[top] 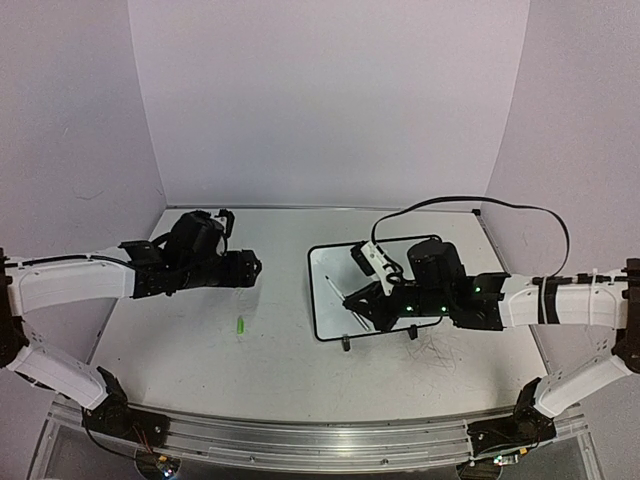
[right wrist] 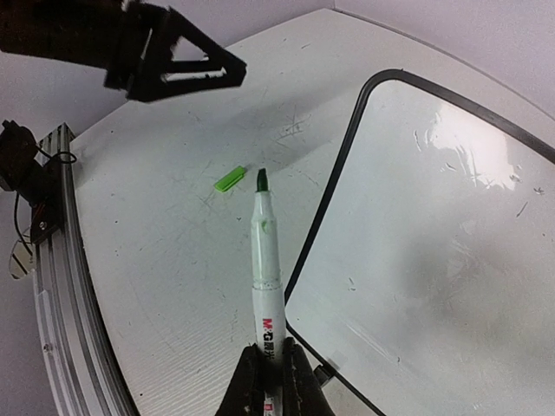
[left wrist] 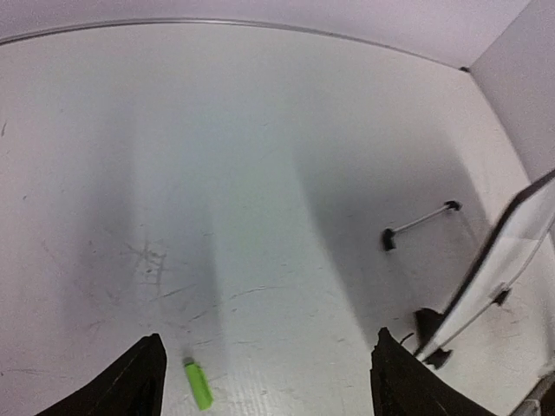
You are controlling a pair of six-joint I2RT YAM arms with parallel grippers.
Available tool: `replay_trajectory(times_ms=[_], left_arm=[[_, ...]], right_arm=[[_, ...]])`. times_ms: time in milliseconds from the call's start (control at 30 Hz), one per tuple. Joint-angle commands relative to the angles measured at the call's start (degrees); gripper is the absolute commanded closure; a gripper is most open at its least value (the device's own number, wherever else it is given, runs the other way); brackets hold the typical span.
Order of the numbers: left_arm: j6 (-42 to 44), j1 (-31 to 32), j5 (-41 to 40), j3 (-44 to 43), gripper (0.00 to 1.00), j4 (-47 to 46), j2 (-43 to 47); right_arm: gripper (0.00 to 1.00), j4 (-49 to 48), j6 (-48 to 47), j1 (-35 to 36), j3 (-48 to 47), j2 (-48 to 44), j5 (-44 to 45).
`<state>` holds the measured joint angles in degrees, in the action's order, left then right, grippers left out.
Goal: Write a sentence on the whiteboard
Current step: Pass from the right arm to the left
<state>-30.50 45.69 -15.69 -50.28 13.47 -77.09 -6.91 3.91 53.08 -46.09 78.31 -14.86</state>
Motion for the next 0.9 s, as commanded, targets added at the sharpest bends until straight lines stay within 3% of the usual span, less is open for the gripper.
replay_trajectory(times_ms=[0,133,367,533,867], left_arm=[[0.44,0.01,18.88,-5.13,0.16,0.72,3.82],[-1.66,0.14,37.08,-7.08,0.16,-2.36,2.55],[-7.28,1.63,49.19,-4.32,0.16,-10.84,1.70],[-7.99,5.58,51.82,-4.56,0.20,-13.13,-3.00],[-9.03,7.40,51.10,-5.29,0.42,-13.21,-6.56]], right_arm=[[1.00,-1.73,-0.79,0.25,-1.17,2.67,-2.21],[1.00,-1.49,-1.70,0.78,-2.03,4.16,-3.58],[1.00,-1.06,-3.44,3.31,-3.11,4.75,-4.45],[1.00,-1.36,-3.39,4.85,-3.75,4.65,-4.51],[1.00,-1.53,-5.78,6.87,-3.92,3.15,-3.34]])
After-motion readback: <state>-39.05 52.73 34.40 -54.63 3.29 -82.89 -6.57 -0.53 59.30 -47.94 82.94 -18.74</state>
